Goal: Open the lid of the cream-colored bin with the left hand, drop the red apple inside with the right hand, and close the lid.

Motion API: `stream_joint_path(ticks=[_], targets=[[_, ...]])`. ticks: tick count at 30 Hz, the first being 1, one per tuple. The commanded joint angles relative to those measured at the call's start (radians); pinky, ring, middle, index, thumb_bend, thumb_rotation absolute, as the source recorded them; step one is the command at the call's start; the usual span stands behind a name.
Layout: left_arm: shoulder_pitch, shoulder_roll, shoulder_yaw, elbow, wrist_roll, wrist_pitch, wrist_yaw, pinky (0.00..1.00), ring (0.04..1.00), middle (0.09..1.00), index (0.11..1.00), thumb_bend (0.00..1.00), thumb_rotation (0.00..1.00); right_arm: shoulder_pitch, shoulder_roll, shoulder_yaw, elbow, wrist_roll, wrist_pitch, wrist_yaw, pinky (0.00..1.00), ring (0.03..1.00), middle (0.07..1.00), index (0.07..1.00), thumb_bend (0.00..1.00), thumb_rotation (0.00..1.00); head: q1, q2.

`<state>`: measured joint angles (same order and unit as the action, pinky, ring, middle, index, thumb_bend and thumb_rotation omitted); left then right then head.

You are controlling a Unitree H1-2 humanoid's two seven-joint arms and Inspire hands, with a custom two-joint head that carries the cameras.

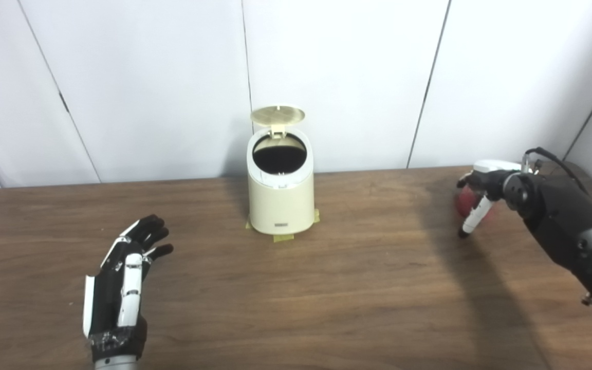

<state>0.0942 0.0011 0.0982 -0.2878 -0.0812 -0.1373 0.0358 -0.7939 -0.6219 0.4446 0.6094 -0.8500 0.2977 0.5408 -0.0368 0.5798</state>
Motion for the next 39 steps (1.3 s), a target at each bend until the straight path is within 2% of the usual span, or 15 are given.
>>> stream_joint_path(ticks=[1, 7, 10, 13, 15, 17, 18, 19, 21, 30, 33, 39], targets=[[0.059, -0.011, -0.009, -0.023, 0.016, -0.048, -0.001, 0.7, 0.783, 0.783, 0.756, 0.18, 0.67, -0.042, -0.017, -0.002, 0.019, 0.007, -0.034, -0.037, 0.78, 0.949, 0.977, 0.879, 1.0, 0.3, 0.0, 0.001], [0.068, -0.015, -0.016, -0.03, 0.036, -0.051, 0.005, 0.69, 0.783, 0.78, 0.753, 0.18, 0.67, -0.041, -0.014, -0.014, 0.035, 0.051, -0.061, -0.046, 0.7, 0.901, 0.953, 0.87, 1.0, 0.3, 0.002, 0.007], [0.068, -0.009, -0.017, -0.018, 0.038, -0.07, 0.001, 0.69, 0.783, 0.78, 0.753, 0.18, 0.64, -0.047, -0.01, -0.011, 0.053, 0.059, -0.068, -0.056, 0.69, 0.888, 0.936, 0.856, 1.0, 0.26, 0.001, 0.007], [0.07, -0.008, -0.018, -0.02, 0.038, -0.057, -0.001, 0.7, 0.792, 0.79, 0.76, 0.19, 0.61, -0.046, -0.02, 0.009, 0.063, 0.047, -0.116, -0.093, 0.67, 0.853, 0.898, 0.814, 0.96, 0.18, 0.003, 0.007], [0.071, -0.011, -0.018, -0.026, 0.04, -0.046, 0.001, 0.7, 0.794, 0.791, 0.762, 0.2, 0.6, -0.046, -0.023, 0.017, 0.088, 0.039, -0.158, -0.152, 0.57, 0.698, 0.761, 0.735, 0.85, 0.04, 0.0, 0.009], [0.069, -0.011, -0.017, -0.024, 0.041, -0.046, 0.003, 0.7, 0.794, 0.791, 0.763, 0.2, 0.59, -0.04, -0.022, 0.019, 0.098, 0.028, -0.177, -0.213, 0.51, 0.622, 0.69, 0.682, 0.8, 0.01, -0.002, 0.008], [0.069, -0.011, -0.017, -0.022, 0.041, -0.047, 0.003, 0.7, 0.791, 0.788, 0.761, 0.2, 0.59, -0.036, -0.02, 0.021, 0.099, 0.02, -0.181, -0.248, 0.46, 0.552, 0.575, 0.567, 0.64, 0.0, -0.002, 0.008], [0.068, -0.011, -0.017, -0.02, 0.04, -0.048, 0.003, 0.7, 0.79, 0.788, 0.761, 0.21, 0.59, -0.034, -0.018, 0.024, 0.103, 0.009, -0.179, -0.276, 0.44, 0.523, 0.537, 0.528, 0.58, 0.0, -0.006, 0.009], [0.067, -0.012, -0.017, -0.02, 0.039, -0.045, 0.003, 0.7, 0.785, 0.783, 0.755, 0.21, 0.59, -0.03, -0.018, 0.032, 0.1, -0.008, -0.171, -0.302, 0.43, 0.504, 0.497, 0.499, 0.54, 0.0, -0.008, 0.008], [0.062, -0.012, -0.019, -0.02, 0.03, -0.042, 0.001, 0.7, 0.786, 0.788, 0.759, 0.2, 0.59, -0.001, -0.035, 0.016, 0.001, -0.031, -0.109, -0.283, 0.36, 0.444, 0.443, 0.5, 0.53, 0.0, -0.018, 0.01], [0.061, -0.01, -0.017, -0.017, 0.034, -0.041, 0.002, 0.7, 0.785, 0.788, 0.758, 0.2, 0.58, 0.01, -0.039, -0.002, -0.017, -0.011, -0.113, -0.277, 0.38, 0.465, 0.472, 0.492, 0.53, 0.0, -0.019, 0.011], [0.059, -0.011, -0.016, -0.019, 0.03, -0.03, 0.003, 0.7, 0.785, 0.785, 0.755, 0.2, 0.54, 0.005, -0.039, 0.008, -0.015, -0.03, -0.11, -0.275, 0.37, 0.457, 0.444, 0.497, 0.53, 0.0, -0.024, 0.011]])
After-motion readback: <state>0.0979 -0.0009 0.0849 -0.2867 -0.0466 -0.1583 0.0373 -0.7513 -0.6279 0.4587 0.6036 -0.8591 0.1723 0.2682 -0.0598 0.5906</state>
